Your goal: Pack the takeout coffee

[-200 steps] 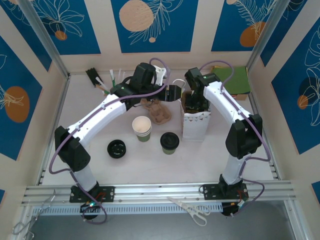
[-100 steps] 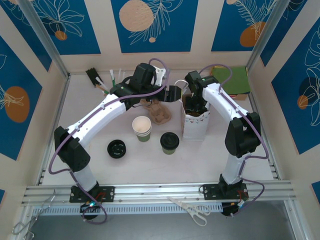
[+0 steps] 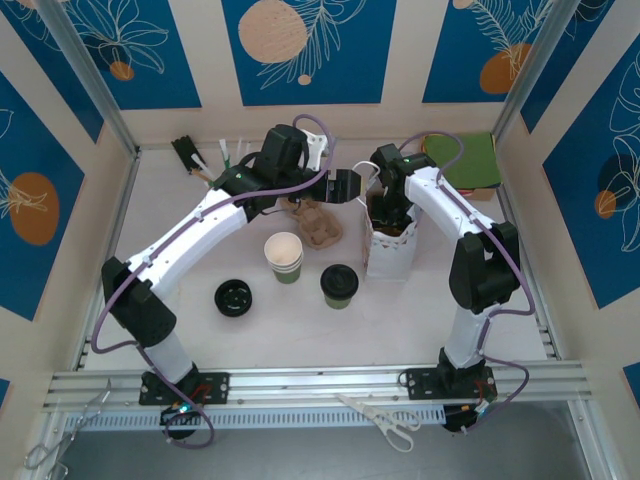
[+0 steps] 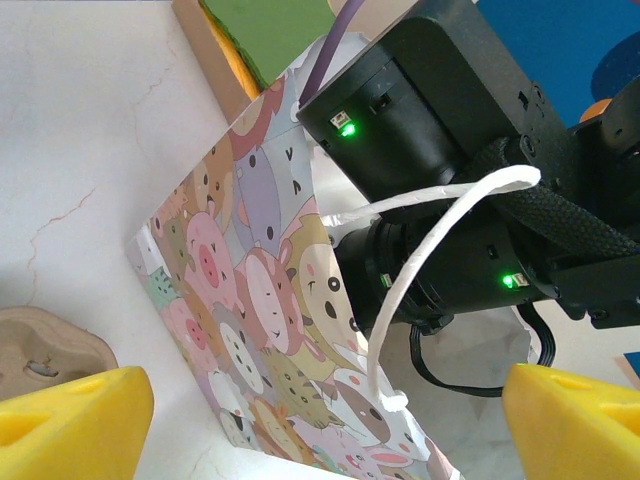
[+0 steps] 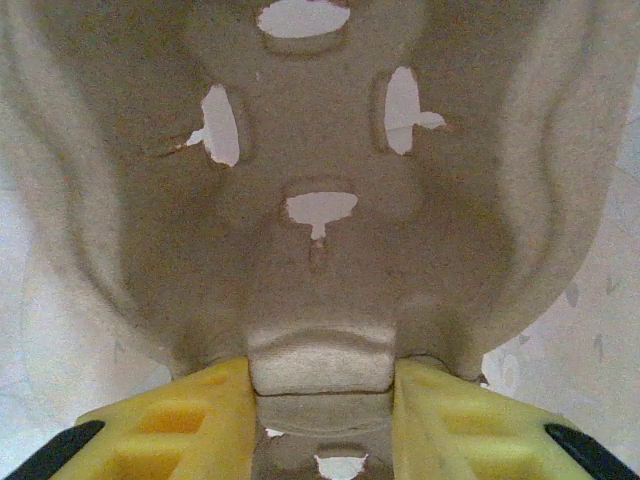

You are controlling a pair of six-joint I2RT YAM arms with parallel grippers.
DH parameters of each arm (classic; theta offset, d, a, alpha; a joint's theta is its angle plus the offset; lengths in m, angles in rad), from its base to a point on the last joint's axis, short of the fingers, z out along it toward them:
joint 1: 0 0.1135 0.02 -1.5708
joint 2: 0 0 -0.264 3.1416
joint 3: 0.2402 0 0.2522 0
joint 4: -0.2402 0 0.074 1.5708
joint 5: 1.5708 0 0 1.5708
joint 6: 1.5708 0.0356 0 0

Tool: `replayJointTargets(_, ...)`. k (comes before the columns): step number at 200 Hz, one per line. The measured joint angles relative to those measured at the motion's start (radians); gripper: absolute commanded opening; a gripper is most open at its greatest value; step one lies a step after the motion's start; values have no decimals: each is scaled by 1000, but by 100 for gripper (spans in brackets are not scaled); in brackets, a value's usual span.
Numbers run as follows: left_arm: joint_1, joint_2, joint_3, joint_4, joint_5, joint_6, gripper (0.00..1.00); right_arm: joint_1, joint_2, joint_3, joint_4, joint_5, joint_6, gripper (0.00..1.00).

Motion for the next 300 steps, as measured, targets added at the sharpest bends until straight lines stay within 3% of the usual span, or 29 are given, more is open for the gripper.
replayJointTargets(85, 0, 0, 0, 0, 2, -3, 88, 0, 0, 17, -16, 0, 0, 36)
replayJointTargets(176, -21, 61, 58, 21, 59, 3, 63, 25, -26, 127, -87, 0, 1, 36)
replayJointTargets(206, -21, 95, 78, 24, 62, 4, 40, 36, -45, 130, -110, 5, 6, 36)
replayJointTargets(241, -23, 100, 79, 29, 61, -4, 23, 43, -98, 130, -122, 25, 16, 36)
replayJointTargets(300, -27, 100, 79, 47, 50, -11, 18, 57, -186, 109, -122, 54, 43, 36)
